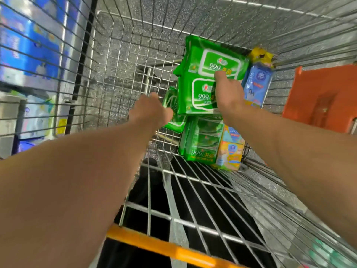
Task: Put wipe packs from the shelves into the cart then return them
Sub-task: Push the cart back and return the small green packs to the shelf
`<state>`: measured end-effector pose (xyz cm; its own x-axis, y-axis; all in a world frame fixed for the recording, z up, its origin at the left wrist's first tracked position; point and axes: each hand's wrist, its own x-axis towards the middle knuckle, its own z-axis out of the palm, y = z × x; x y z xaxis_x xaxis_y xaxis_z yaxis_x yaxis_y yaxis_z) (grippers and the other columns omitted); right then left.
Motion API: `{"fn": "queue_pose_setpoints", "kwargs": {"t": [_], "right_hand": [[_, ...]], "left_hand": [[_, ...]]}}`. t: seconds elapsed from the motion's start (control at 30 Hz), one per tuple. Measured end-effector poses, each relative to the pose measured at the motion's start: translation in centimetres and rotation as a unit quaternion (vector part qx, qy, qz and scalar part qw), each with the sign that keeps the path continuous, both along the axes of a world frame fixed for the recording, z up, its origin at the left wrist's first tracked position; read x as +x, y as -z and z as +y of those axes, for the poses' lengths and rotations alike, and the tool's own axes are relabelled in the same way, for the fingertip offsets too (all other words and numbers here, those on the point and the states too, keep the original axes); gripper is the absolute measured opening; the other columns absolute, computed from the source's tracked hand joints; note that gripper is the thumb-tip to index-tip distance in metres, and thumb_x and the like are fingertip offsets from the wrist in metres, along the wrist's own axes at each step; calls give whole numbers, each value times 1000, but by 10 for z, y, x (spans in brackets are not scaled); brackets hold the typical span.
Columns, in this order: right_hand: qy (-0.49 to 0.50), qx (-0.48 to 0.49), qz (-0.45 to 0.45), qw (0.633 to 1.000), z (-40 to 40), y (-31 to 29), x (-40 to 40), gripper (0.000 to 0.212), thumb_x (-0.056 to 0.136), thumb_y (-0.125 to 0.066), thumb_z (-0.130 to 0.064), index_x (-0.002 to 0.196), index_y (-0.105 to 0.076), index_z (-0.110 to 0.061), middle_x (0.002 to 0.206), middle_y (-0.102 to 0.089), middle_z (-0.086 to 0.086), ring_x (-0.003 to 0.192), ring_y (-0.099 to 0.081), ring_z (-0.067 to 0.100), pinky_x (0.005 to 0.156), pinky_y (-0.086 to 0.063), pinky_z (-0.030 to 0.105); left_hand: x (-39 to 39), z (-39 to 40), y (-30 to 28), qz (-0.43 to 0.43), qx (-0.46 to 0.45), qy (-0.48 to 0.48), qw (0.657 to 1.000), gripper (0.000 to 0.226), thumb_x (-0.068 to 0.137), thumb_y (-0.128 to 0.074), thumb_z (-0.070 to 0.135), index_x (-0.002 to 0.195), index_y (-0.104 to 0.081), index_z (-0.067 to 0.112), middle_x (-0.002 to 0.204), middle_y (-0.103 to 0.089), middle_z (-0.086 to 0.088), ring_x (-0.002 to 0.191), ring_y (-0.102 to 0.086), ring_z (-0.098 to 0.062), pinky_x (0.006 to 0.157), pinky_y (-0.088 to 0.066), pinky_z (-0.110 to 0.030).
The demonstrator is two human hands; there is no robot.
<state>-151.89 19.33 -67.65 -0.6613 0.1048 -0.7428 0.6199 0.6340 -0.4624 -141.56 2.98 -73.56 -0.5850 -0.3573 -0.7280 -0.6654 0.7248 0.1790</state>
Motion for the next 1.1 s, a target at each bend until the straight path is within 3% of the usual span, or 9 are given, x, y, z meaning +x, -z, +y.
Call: {"fn": "queue_pose_setpoints", "kwargs": {"t": [0.1,0.23,0.33,0.43,0.57,0.7,0.83,0.93,1.1], "right_hand": [[-3,5,20,1000,6,3,1,38,95,-36,-50,98,-47,-14,89,-44,2,66,-36,15,54,-27,35],[-8,22,16,1000,14,4,-1,56,94,-36,-53,124,-55,-9,112,-53,7,94,-49,27,75,-37,36],[3,15,9,1000,21,5,-3,58,96,-37,-51,136,-49,-10,117,-50,5,102,-48,27,83,-36,35],[10,14,6,1000,25,6,-4,59,96,-37,-49,138,-49,-10,121,-51,5,105,-49,27,84,-37,36],[0,33,17,999,27,3,-3,53,94,-35,-48,118,-59,-7,115,-57,11,100,-51,30,83,-39,40],[-12,46,19,999,32,2,0,55,92,-35,-47,114,-62,-4,114,-62,14,95,-53,31,75,-35,37],[-3,16,6,1000,34,-9,8,50,89,-40,-49,108,-61,-8,108,-61,11,96,-54,30,77,-38,37],[-22,-15,-6,1000,25,-23,19,65,70,-38,-65,104,-61,-15,109,-65,9,100,-59,30,86,-47,42],[-74,-60,-9,995,4,-44,31,103,69,-25,-90,147,-43,-26,151,-46,0,138,-44,27,114,-33,53]], "left_hand": [[-6,-2,15,169,6,184,968,87,65,-83,49,137,-49,14,121,-61,-6,98,-64,-24,81,-60,-45],[-25,7,8,83,-24,259,962,87,63,-82,63,126,-51,11,108,-59,-5,86,-60,-18,69,-57,-31],[-32,5,-3,0,-76,300,951,77,76,-73,61,131,-52,12,118,-51,-13,106,-53,-29,85,-53,-39],[-27,0,-4,-29,3,203,979,102,61,-85,61,141,-42,14,123,-53,-19,112,-55,-34,97,-51,-46],[-13,2,-8,-37,74,104,991,102,47,-89,57,123,-38,12,112,-67,-14,93,-68,-30,82,-60,-45],[-10,1,-10,-50,154,-61,985,113,38,-97,41,131,-39,8,121,-62,-16,110,-62,-36,96,-54,-48],[1,-19,-17,-56,266,-282,920,79,54,-89,37,123,-59,12,112,-70,-14,101,-68,-32,89,-57,-45],[0,-35,-32,9,343,-392,854,49,75,-82,34,116,-64,15,106,-74,-13,80,-75,-26,61,-60,-35],[-27,-43,-67,126,373,-503,769,54,71,-81,57,105,-67,17,92,-75,-3,74,-71,-20,53,-53,-28]]}}
